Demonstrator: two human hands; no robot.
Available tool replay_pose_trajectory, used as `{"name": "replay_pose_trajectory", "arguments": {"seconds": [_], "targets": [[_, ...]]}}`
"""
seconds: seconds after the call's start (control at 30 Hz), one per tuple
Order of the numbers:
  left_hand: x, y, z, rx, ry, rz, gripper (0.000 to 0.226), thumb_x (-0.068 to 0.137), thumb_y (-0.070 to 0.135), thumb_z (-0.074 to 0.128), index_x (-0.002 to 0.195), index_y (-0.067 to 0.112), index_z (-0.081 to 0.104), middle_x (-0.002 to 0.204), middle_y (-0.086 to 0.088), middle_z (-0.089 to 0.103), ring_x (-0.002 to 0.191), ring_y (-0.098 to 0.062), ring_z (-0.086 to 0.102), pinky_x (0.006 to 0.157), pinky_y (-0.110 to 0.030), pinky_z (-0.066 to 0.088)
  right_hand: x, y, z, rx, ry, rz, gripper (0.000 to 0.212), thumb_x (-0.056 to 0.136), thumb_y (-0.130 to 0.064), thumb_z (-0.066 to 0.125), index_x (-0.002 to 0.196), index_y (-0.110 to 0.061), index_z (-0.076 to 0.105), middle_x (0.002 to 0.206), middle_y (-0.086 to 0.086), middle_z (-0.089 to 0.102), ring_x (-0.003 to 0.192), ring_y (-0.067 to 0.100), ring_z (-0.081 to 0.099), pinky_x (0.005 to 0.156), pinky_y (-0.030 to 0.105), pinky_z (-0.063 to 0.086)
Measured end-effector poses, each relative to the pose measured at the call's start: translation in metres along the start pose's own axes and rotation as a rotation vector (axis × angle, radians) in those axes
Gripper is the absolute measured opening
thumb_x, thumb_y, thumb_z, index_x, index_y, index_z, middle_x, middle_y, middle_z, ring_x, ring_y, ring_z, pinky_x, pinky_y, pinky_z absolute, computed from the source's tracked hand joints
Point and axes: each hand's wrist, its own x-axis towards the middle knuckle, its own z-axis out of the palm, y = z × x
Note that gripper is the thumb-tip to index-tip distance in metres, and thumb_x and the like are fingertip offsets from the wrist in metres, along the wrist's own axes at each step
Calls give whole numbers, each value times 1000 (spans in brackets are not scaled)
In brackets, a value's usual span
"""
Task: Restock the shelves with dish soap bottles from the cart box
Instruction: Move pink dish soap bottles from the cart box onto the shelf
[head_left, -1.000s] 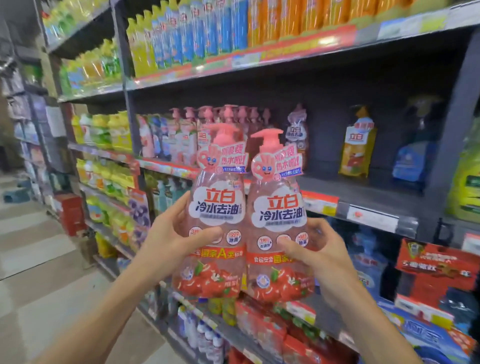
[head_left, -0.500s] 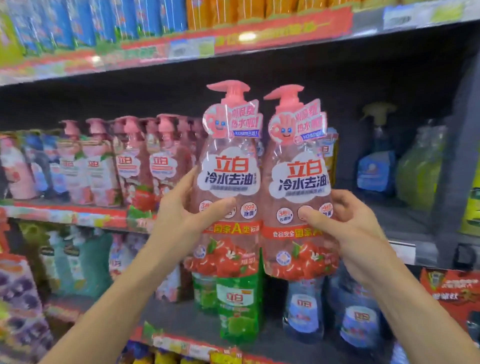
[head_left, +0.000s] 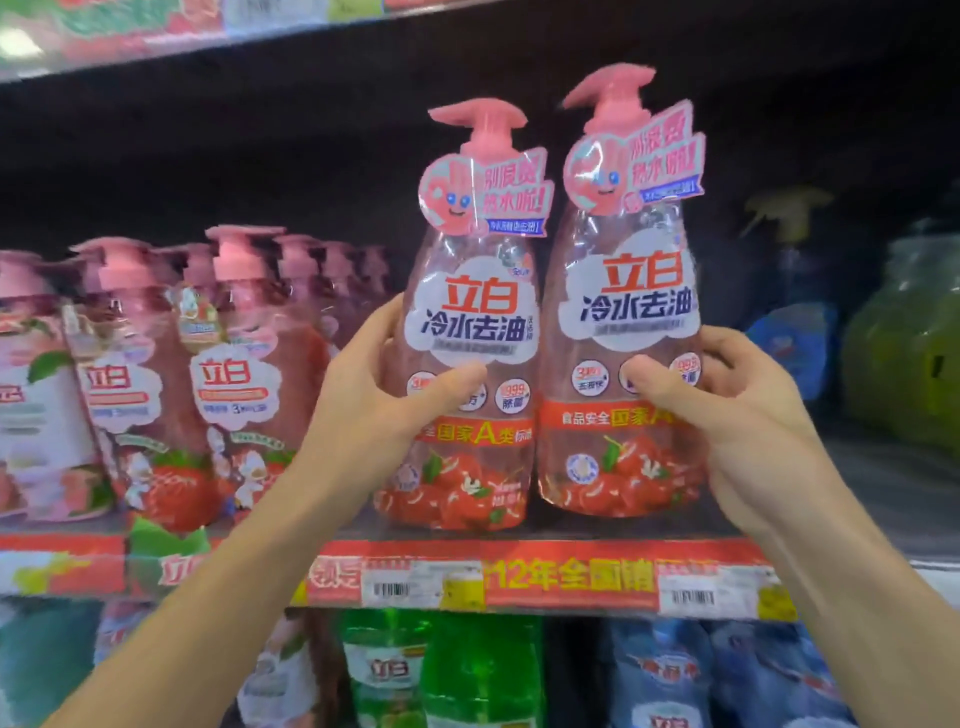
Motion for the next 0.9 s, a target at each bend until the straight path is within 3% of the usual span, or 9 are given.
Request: {"name": "replay_pose_trajectory", "arguments": {"seconds": [0.4, 0.53, 0.63, 0.77, 0.9], "targets": [[15, -53, 1, -170, -65, -30, 58, 75, 26, 78, 128, 24, 56, 115, 3, 72, 106, -18, 69, 93, -48, 54, 4, 25, 6, -136, 68, 49, 70, 57, -26, 82, 120, -9, 56, 103, 5, 76, 93, 22, 75, 70, 30, 59], [15, -63, -5, -174, -41, -27, 71, 69, 45, 77, 132, 26, 53, 120, 6, 70, 111, -17, 67, 96, -47, 52, 4, 24, 11, -178, 60, 76, 66, 62, -15, 91, 118, -10, 57, 103, 7, 76, 91, 24, 75, 70, 29, 58], [15, -69, -6, -152, -33, -24, 74, 71, 53, 74, 136, 28, 48, 120, 11, 69, 98, -14, 68, 84, -36, 55, 5, 22, 16, -223, 52, 86, 60, 61, -17, 85, 114, -9, 57, 101, 8, 76, 91, 24, 74, 70, 29, 58], [11, -70, -7, -164, -56, -5, 69, 79, 47, 71, 139, 27, 42, 122, 18, 66, 113, -3, 62, 96, -32, 49, 2, 19, 17, -289, 40, 113, 57, 62, -13, 92, 108, -10, 58, 98, 6, 77, 88, 22, 75, 70, 27, 58], [10, -68, -8, -167, -92, -11, 77, 77, 51, 73, 141, 29, 36, 123, 20, 64, 113, 1, 61, 95, -23, 51, -3, 17, 17, -305, 64, 113, 50, 64, -18, 83, 107, -10, 57, 98, 4, 77, 91, 23, 74, 72, 30, 59]]}}
